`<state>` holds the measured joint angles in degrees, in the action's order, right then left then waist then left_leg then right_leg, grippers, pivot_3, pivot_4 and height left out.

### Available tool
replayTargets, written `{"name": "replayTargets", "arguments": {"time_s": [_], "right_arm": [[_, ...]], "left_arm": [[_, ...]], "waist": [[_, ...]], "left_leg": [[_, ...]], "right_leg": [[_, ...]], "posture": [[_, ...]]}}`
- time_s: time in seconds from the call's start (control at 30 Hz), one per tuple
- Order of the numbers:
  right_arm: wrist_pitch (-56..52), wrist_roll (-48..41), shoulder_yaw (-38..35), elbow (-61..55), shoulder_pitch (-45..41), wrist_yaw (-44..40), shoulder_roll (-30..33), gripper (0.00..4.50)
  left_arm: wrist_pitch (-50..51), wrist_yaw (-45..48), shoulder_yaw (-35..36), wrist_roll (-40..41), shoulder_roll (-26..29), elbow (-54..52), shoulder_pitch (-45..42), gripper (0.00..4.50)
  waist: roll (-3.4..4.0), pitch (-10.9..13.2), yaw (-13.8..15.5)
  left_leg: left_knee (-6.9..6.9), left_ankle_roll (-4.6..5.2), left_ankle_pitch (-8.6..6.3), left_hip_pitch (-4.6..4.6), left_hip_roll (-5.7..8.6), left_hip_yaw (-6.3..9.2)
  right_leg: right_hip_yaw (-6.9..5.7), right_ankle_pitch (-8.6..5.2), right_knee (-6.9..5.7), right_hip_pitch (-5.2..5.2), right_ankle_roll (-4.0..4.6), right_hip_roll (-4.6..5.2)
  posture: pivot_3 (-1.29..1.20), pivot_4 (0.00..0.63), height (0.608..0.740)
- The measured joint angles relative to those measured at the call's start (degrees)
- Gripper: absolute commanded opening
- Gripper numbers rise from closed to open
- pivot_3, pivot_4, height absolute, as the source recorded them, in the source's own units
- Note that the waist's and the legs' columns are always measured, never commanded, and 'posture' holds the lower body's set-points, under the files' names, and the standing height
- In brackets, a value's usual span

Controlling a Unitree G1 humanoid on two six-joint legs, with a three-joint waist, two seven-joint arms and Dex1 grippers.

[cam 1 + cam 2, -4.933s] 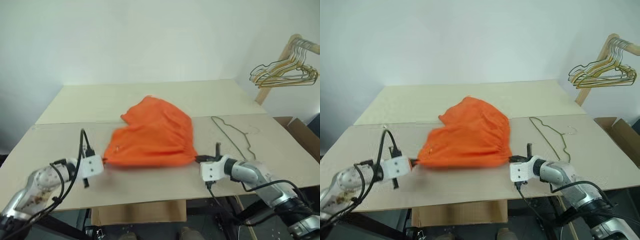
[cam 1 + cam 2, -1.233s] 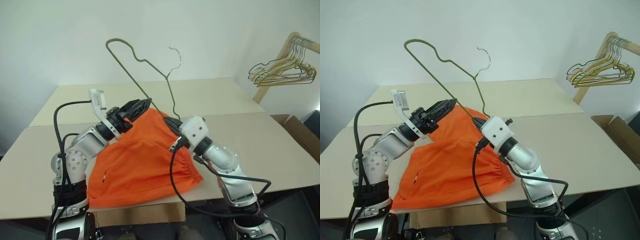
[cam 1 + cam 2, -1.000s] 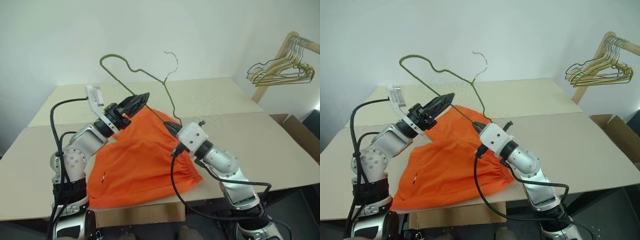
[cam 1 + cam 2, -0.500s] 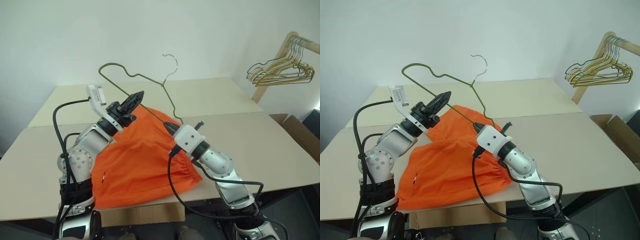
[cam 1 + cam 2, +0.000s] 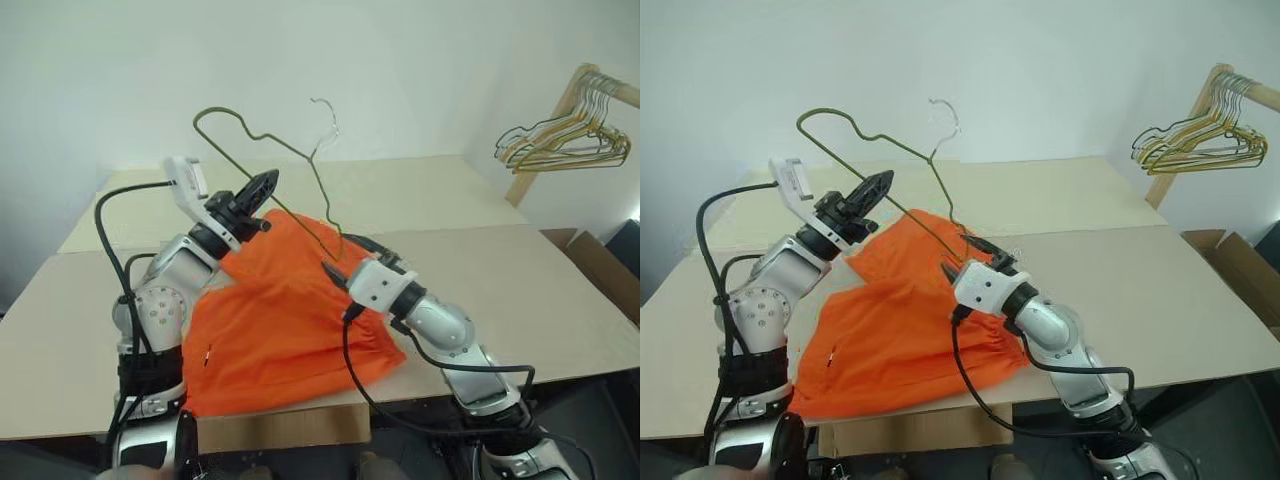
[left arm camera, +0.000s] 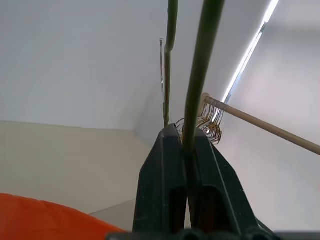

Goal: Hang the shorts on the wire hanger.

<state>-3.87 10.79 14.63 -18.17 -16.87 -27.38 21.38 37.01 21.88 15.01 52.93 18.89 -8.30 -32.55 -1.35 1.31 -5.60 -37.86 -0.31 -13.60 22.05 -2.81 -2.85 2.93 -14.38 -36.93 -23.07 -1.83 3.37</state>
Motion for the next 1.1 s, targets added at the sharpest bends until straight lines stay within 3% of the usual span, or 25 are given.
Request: {"name": "replayTargets", "arguments": {"time_s": [0.07, 0.23, 0.37, 0.53, 0.77, 0.97, 1.1], "right_arm": [[-7.5, -10.4, -3.7, -2.3, 0.5, -7.0, 2.7, 4.48], [-31.5, -37.4, -13.0, -1.2, -3.2, -27.7, 16.3, 4.48], [-43.4, -50.0, -16.2, 5.5, -11.7, -36.3, 19.5, 4.48], [-51.7, -55.4, -15.3, 12.0, -18.4, -38.0, 17.3, 4.48], [-57.2, -59.5, -14.7, 10.1, -22.1, -33.4, 11.0, 4.48], [-58.7, -59.4, -12.6, 9.5, -22.0, -31.0, 9.7, 4.48], [-59.1, -59.4, -12.6, 9.5, -22.0, -29.9, 9.6, 3.6]], "left_arm": [[0.1, 5.2, 0.7, 1.2, 2.7, 1.5, -1.1, 0.0], [3.0, 25.0, 2.7, 6.9, 11.9, 5.1, -3.4, 0.0], [5.0, 38.5, 2.7, 10.0, 15.7, 8.2, -6.1, 0.0], [5.6, 47.0, 1.7, 10.1, 15.5, 10.9, -8.1, 0.0], [5.2, 47.4, 1.0, 9.9, 12.4, 11.7, -8.5, 0.0], [4.5, 47.1, 1.0, 9.6, 11.5, 11.5, -8.3, 0.0], [4.5, 46.8, 1.0, 9.4, 11.0, 11.5, -8.0, 0.0]], "waist": [[-0.02, 0.0, 0.0], [-0.03, 0.0, -0.3], [-0.03, 0.1, -1.1], [-0.03, 0.1, -1.6], [-0.03, 0.1, -1.5], [-0.03, 0.1, -1.4], [-0.03, 0.1, -1.4]], "left_leg": [[0.0, 0.0, 0.0, 0.05, -0.01, 0.02], [0.02, 0.04, -0.02, 0.0, -0.03, -0.01], [0.03, 0.04, -0.01, -0.08, -0.04, 0.23], [0.03, 0.05, 0.0, 0.02, -0.03, 0.34], [0.02, 0.06, -0.01, 0.25, 0.0, 0.45], [0.02, 0.05, -0.01, 0.24, 0.01, 0.46], [0.02, 0.05, -0.01, 0.22, 0.01, 0.47]], "right_leg": [[-0.02, 0.0, 0.05, 0.0, 0.0, 0.0], [-0.07, 0.0, 0.13, 0.03, 0.0, 0.01], [-0.16, -0.14, 0.11, 0.11, -0.16, -0.09], [-0.16, -0.16, 0.1, 0.04, -0.21, -0.12], [-0.19, -0.01, 0.13, -0.09, 0.04, -0.08], [-0.22, -0.01, 0.1, -0.09, 0.03, -0.07], [-0.22, -0.01, 0.07, -0.09, 0.03, -0.08]], "posture": [[-0.09, 0.0, 0.74], [-0.1, 0.0, 0.74], [-0.1, 0.0, 0.74], [-0.1, 0.0, 0.74], [-0.11, 0.0, 0.74], [-0.1, 0.0, 0.74], [-0.1, 0.0, 0.74]]}}
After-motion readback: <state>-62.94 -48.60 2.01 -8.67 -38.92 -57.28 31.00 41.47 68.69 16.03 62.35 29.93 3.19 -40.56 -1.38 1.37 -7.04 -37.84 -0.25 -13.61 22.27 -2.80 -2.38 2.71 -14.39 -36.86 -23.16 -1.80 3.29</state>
